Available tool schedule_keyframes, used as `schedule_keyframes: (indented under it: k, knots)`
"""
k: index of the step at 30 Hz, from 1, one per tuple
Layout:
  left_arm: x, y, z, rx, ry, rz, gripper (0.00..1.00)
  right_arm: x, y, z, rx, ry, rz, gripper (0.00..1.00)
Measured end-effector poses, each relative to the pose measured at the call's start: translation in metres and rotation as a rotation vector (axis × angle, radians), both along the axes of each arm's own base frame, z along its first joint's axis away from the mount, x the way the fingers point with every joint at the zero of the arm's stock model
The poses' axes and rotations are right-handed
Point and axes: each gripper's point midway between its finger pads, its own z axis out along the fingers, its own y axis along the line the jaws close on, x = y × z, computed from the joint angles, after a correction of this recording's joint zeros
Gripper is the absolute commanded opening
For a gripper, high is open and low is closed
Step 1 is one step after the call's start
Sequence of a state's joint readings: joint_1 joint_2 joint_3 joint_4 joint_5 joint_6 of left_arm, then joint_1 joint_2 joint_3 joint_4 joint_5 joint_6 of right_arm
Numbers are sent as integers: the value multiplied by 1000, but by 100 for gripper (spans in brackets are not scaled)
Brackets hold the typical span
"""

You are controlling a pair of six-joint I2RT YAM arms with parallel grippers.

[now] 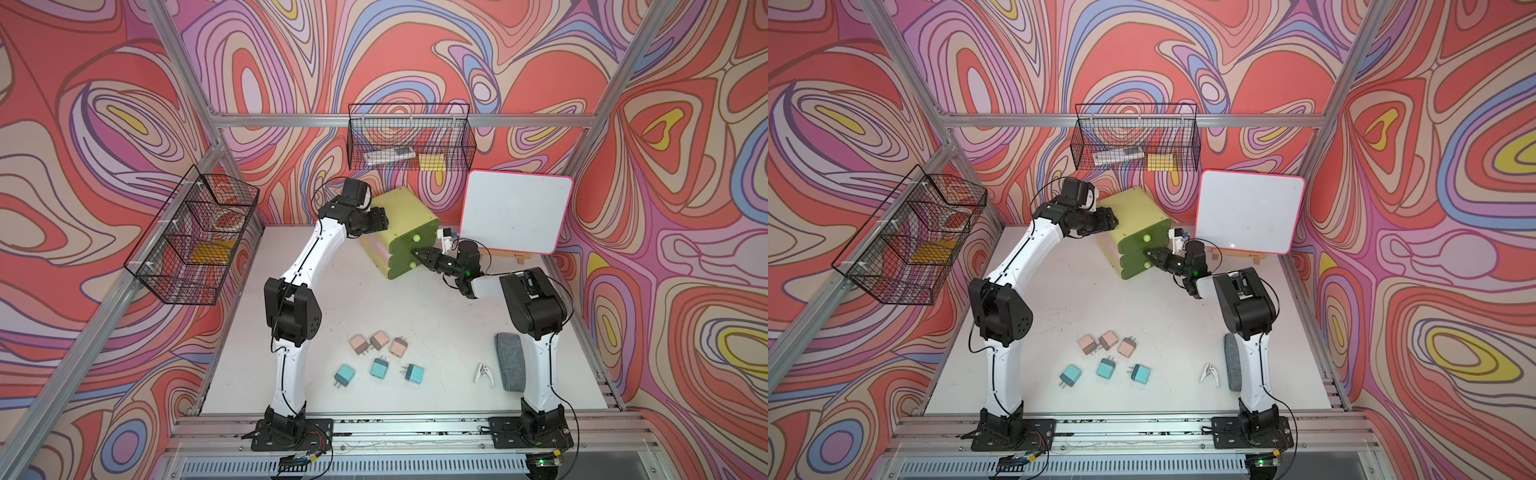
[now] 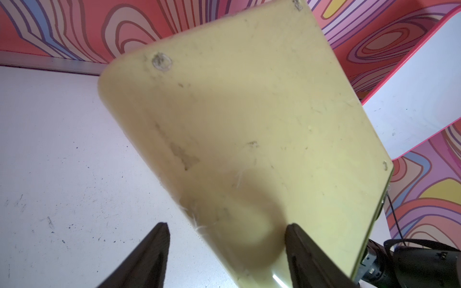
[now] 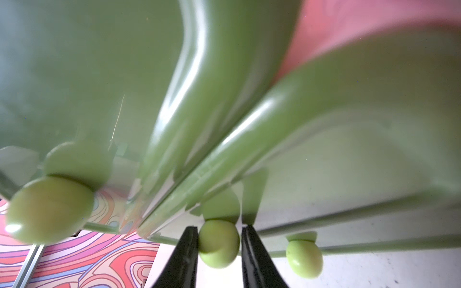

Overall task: Place the plugs into the drawer by color
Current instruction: Open the drawer in the storage box.

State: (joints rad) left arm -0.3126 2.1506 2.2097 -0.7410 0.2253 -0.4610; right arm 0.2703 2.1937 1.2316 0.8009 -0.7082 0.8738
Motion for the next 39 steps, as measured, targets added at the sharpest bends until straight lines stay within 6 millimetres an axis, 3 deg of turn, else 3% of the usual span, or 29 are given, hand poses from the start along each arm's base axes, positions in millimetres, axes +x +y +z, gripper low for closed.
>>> schedule_keyframes:
  k: [10,15,39]
  knots:
    - [0,0,0,0,0,0,73,-1,-1,-1,-8,-7,-2,12]
    - [2,2,-1,0,2,4,73,-11,-6,0,-30,-5,-27,7]
    - [4,3,-2,-10,4,4,72,-73,-29,10,-140,14,-110,5]
